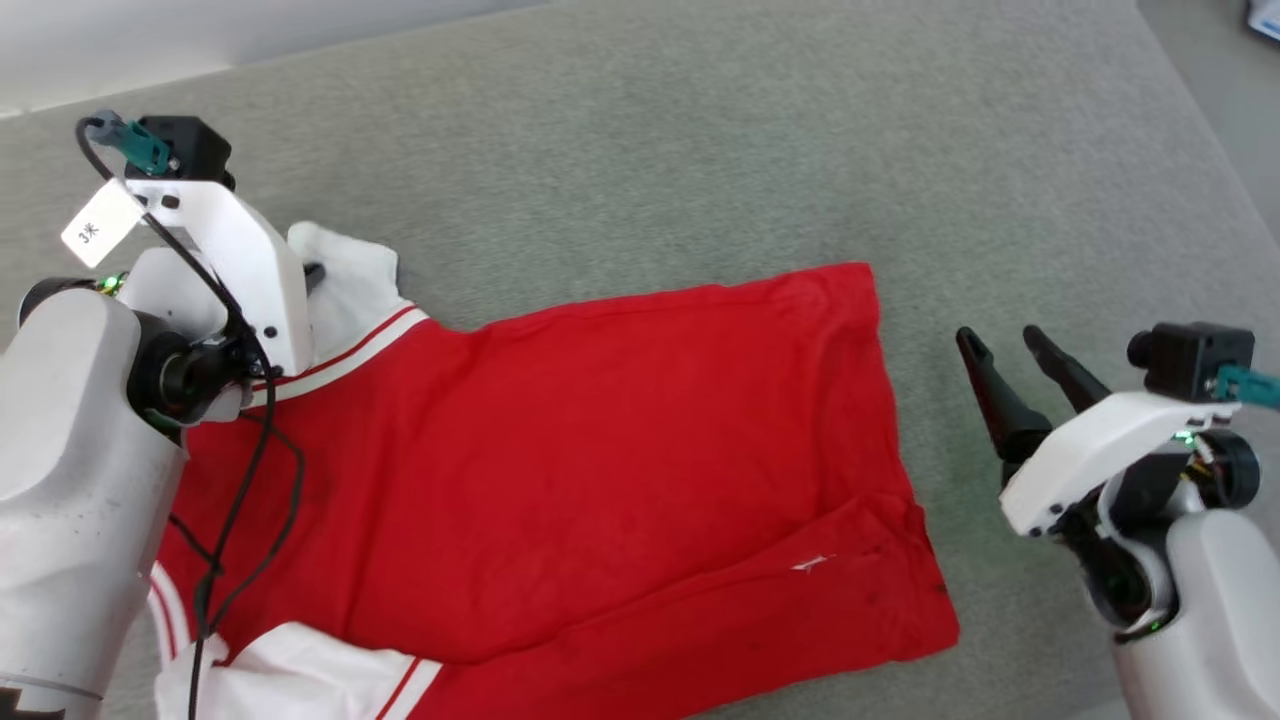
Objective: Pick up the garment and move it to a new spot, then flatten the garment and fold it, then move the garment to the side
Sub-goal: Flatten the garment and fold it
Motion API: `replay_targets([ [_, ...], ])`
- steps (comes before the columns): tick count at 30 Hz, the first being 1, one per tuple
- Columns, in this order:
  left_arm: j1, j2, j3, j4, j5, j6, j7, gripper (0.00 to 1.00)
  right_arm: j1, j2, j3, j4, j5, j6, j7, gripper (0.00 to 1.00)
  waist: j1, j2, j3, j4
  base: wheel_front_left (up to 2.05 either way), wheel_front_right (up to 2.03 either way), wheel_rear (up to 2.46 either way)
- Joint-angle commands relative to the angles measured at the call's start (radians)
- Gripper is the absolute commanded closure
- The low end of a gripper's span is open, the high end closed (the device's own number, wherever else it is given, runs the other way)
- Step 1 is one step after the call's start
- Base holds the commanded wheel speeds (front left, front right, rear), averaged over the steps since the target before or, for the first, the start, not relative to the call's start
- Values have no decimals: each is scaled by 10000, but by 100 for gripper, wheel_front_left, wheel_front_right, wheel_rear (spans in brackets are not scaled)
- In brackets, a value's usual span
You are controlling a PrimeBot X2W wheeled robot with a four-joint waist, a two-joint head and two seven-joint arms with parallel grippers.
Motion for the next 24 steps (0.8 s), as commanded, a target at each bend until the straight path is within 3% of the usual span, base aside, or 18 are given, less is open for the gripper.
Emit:
replay_targets([
  [1,81,-28,60,-72,60,-11,-156,100,-251,-145,-35,127,59,-4,104,0,-1,0,-170,278,0,0,0],
  [3,266,-164,111,-512,207,65,-985,100,-970,-646,-2,1218,464,-4,1216,0,-1,0,-273,801,0,0,0],
  [11,426,-433,-49,-1532,363,83,-1590,100,-2537,-1498,684,2484,858,-4,3498,0,-1,0,-49,1691,0,0,0],
  [23,82,-547,-202,-2187,469,75,-1760,100,-3790,-1506,2454,4294,1387,-1,5996,0,-1,0,558,2122,0,0,0],
  [24,67,-556,-186,-2204,458,67,-1819,100,-3784,-1480,2575,4451,1452,1,6202,29,-1,0,567,2127,0,0,0],
])
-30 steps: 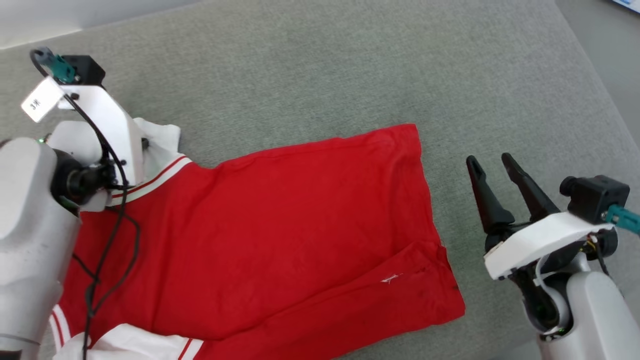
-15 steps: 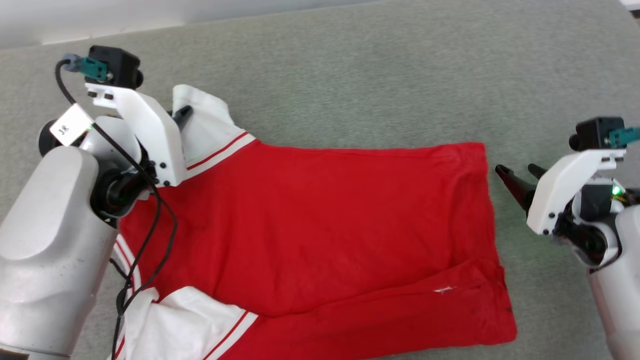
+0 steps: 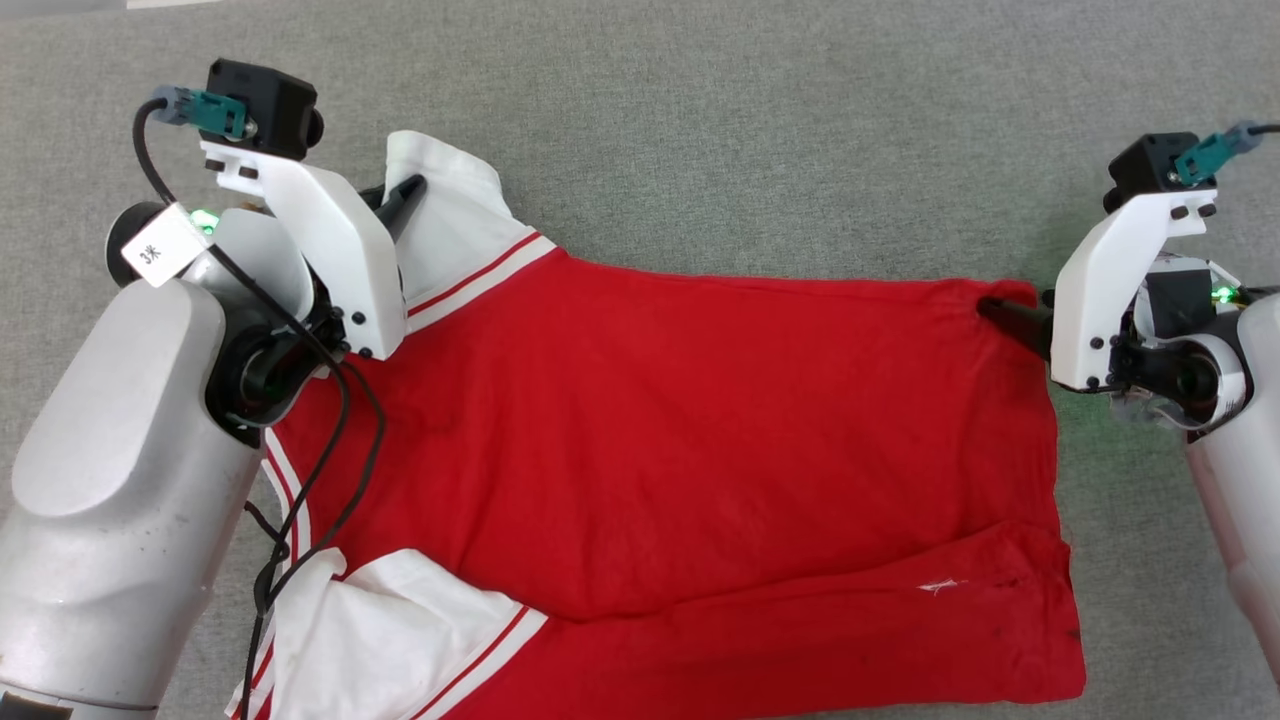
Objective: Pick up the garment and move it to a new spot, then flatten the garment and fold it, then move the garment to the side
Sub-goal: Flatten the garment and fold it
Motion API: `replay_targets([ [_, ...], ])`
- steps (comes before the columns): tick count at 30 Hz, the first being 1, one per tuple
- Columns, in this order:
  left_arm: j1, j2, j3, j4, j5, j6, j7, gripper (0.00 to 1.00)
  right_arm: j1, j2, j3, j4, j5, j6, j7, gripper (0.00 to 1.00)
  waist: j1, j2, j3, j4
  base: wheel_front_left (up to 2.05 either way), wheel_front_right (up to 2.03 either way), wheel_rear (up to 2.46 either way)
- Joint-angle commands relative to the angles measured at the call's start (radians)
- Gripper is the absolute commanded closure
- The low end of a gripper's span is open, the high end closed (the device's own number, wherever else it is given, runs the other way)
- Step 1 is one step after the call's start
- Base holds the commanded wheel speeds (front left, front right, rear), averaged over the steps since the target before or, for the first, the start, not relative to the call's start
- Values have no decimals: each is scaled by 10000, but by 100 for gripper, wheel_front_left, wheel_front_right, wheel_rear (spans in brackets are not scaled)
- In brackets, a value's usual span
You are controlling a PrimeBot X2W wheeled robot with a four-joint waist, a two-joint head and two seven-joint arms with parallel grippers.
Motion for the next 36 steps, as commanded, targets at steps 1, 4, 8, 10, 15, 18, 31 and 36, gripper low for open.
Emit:
replay_targets([
  [1,-145,-1,17,-22,22,-30,-80,100,550,330,390,496,127,23,389,62,0,0,2,5,0,0,0],
  [4,-131,45,42,-15,12,-18,-168,100,409,258,539,559,237,25,446,100,0,0,-25,4,0,0,0],
  [8,-80,123,175,-4,75,68,-493,100,-84,-94,363,241,198,10,-252,100,0,0,-191,4,0,0,0],
  [10,-9,133,254,2,77,117,-723,100,-273,-219,182,42,171,6,-648,100,0,0,-340,9,0,0,0],
  [15,436,180,419,-56,-55,201,-1110,100,-143,-351,-216,-538,313,6,-1432,100,0,0,-837,58,0,0,0],
  [18,939,221,487,-240,-124,274,-1329,100,309,-455,-357,-884,258,6,-1732,100,0,0,-1226,94,0,0,0],
  [31,4988,403,694,-1952,-611,1206,-2247,100,3359,-338,-764,-2223,230,8,-2604,100,0,0,-2692,324,0,0,0],
  [36,6557,108,703,-2173,-1210,1442,-2329,100,4581,-162,-1032,-2404,362,8,-2944,100,0,0,-3008,395,0,0,0],
])
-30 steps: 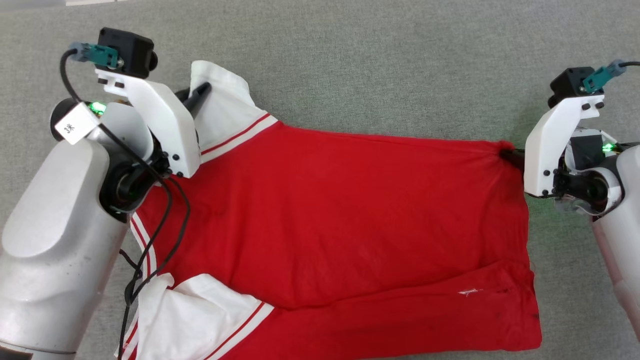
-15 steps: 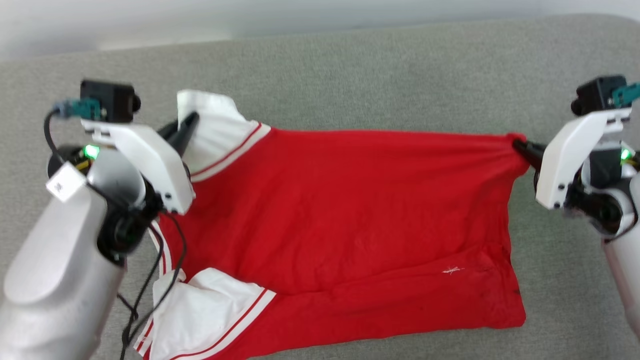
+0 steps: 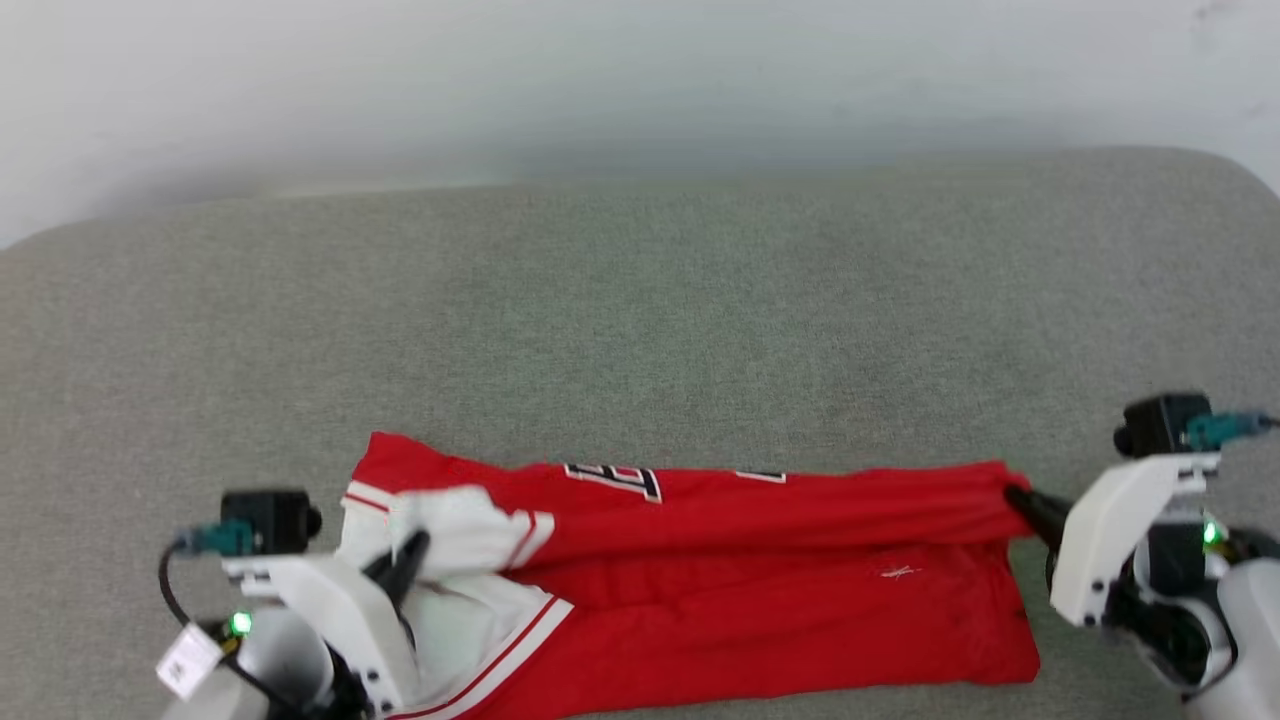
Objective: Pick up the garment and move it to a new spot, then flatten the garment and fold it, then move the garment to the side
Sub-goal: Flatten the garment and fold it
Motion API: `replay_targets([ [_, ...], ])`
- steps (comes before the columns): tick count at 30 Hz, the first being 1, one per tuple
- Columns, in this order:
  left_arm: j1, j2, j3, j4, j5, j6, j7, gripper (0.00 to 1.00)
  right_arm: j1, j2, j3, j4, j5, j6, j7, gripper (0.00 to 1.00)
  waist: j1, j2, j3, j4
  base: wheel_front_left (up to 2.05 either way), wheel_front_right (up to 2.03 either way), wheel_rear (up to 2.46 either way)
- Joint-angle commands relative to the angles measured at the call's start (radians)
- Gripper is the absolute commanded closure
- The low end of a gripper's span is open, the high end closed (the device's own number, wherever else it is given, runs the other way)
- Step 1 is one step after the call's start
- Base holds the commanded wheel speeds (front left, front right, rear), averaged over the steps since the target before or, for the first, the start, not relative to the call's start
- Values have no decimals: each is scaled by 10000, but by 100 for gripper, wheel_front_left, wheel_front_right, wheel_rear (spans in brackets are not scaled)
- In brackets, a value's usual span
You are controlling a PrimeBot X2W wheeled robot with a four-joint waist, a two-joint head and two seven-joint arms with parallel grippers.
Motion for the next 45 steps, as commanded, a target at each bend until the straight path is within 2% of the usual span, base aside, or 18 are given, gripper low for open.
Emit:
replay_targets([
  [1,308,-64,-18,35,-74,59,-84,100,334,43,-146,-18,60,-7,-148,100,1,0,-97,60,0,0,0],
  [7,1108,-517,-233,544,-363,38,-249,100,1337,256,-484,50,99,-7,-572,100,1,0,-207,102,0,0,0],
  [8,1200,-624,-264,691,-464,3,-220,82,1492,352,-514,105,187,-7,-579,93,1,0,-229,105,0,0,0],
  [9,1235,-665,-271,842,-505,-45,-246,64,1618,401,-521,103,170,-7,-654,72,1,0,-249,104,0,0,0],
  [10,1210,-688,-282,960,-532,-91,-310,34,1697,434,-561,85,134,-7,-758,52,1,0,-261,104,0,0,0],
  [11,1208,-763,-268,1047,-567,-149,-385,0,1812,503,-554,77,143,-7,-813,0,1,0,-279,105,0,0,0],
  [17,1236,-784,-304,1009,-290,-266,-932,0,2276,617,-575,-308,-143,-6,-1340,0,1,0,-425,78,0,0,0],
  [21,1232,-681,-203,460,125,-106,-1584,0,2622,606,-830,-945,-331,-6,-1570,0,1,0,-597,95,0,0,0],
  [22,1213,-601,-99,-28,486,54,-2107,0,2815,602,-1197,-1498,-523,-6,-1462,0,1,0,-748,113,0,0,0],
  [24,1160,-568,-40,-367,785,217,-2525,0,2899,581,-1539,-1817,-659,-6,-1223,0,1,0,-821,133,0,0,0],
  [32,924,-779,378,-1434,2160,1104,-4555,0,2918,439,-2573,-2604,-1228,-6,377,0,1,0,-688,446,0,0,0],
  [40,1042,-745,489,-2478,3584,1897,-4997,0,2778,537,-2754,-2855,-1567,-6,1727,0,1,0,-143,973,0,0,0],
  [45,1225,-787,337,-2765,3938,2096,-5012,0,2596,846,-2590,-2545,-1617,-6,2162,0,1,0,190,1113,0,0,0],
])
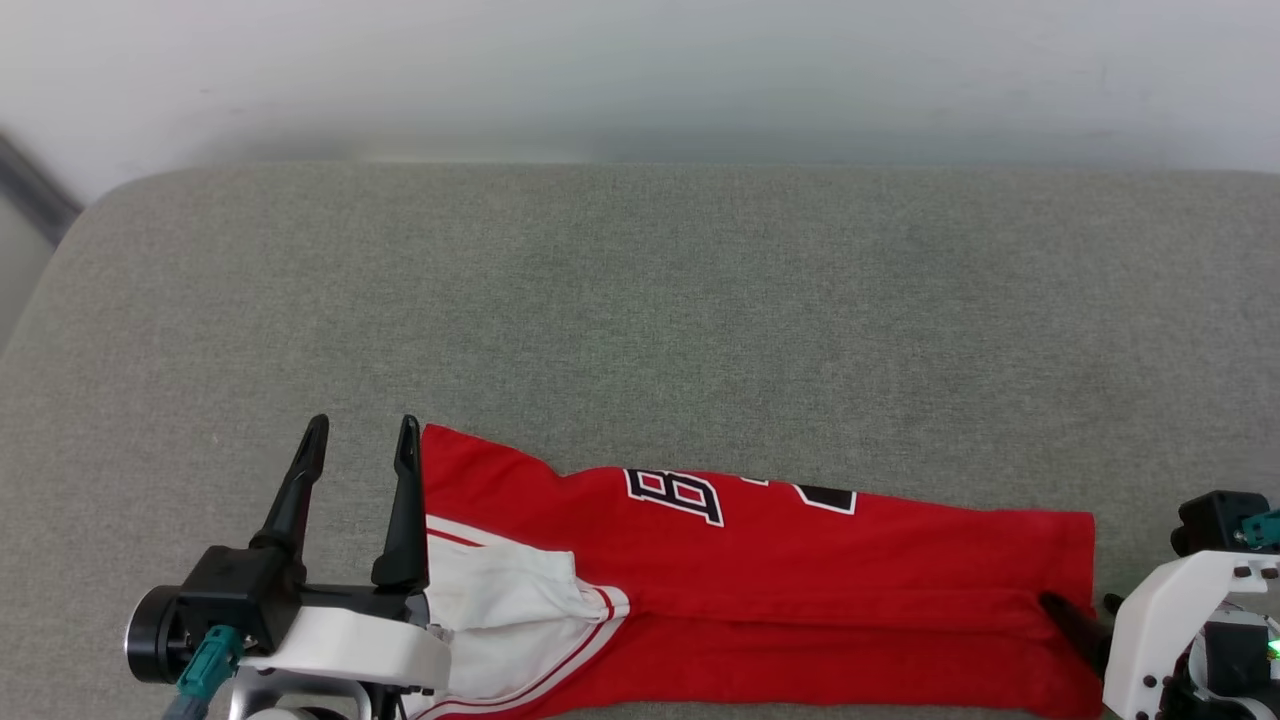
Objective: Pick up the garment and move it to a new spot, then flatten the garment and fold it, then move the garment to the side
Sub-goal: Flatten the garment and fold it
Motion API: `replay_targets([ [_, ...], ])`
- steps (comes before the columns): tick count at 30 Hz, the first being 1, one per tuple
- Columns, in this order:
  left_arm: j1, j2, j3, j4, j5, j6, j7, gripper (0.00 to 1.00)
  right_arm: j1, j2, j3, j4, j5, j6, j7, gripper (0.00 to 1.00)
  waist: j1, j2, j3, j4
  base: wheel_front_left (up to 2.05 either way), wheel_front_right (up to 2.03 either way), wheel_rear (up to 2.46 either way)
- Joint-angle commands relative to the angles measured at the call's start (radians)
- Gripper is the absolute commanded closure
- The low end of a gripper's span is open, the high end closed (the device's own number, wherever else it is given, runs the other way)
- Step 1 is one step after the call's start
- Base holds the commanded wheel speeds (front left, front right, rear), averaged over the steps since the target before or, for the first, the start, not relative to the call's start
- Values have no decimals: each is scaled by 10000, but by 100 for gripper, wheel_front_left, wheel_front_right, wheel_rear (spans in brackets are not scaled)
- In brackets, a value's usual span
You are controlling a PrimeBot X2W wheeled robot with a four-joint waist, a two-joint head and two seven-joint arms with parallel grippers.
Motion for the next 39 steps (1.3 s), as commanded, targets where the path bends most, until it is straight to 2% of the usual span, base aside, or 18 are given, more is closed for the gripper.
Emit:
replay_targets([
  [1,84,-13,-30,-47,65,51,-36,0,-133,48,15,85,-11,-4,26,0,-1,-1,133,64,0,0,0],
  [9,-76,-100,-258,147,109,-49,4,0,-119,448,458,1074,300,-2,1015,0,-1,-1,403,105,0,0,0],
  [10,-108,-127,-265,176,95,-60,0,0,-115,483,472,1120,346,-2,1086,11,-1,-1,408,101,0,0,0],
  [11,-137,-135,-267,206,101,-63,-7,0,-153,488,483,1147,374,-1,1128,70,-1,-1,400,96,0,0,0],
  [12,-149,-132,-269,238,122,-65,-12,0,-201,478,505,1166,407,-1,1142,100,-1,-1,387,92,0,0,0],
  [21,84,-74,-246,489,85,9,-24,0,-618,-33,614,658,529,-2,642,100,-1,-1,-126,11,0,0,0],
  [26,345,19,-210,583,77,89,-3,0,-343,-253,352,140,460,-4,551,100,-1,-1,-552,-108,0,0,0],
  [31,657,96,-201,609,30,179,52,0,251,-316,-527,-407,238,-4,895,100,-1,-1,-966,-214,0,0,0],
  [39,769,151,-314,552,48,221,125,0,902,-80,-2782,-916,-27,-4,1522,100,-1,-1,-1130,-295,0,0,0],
])
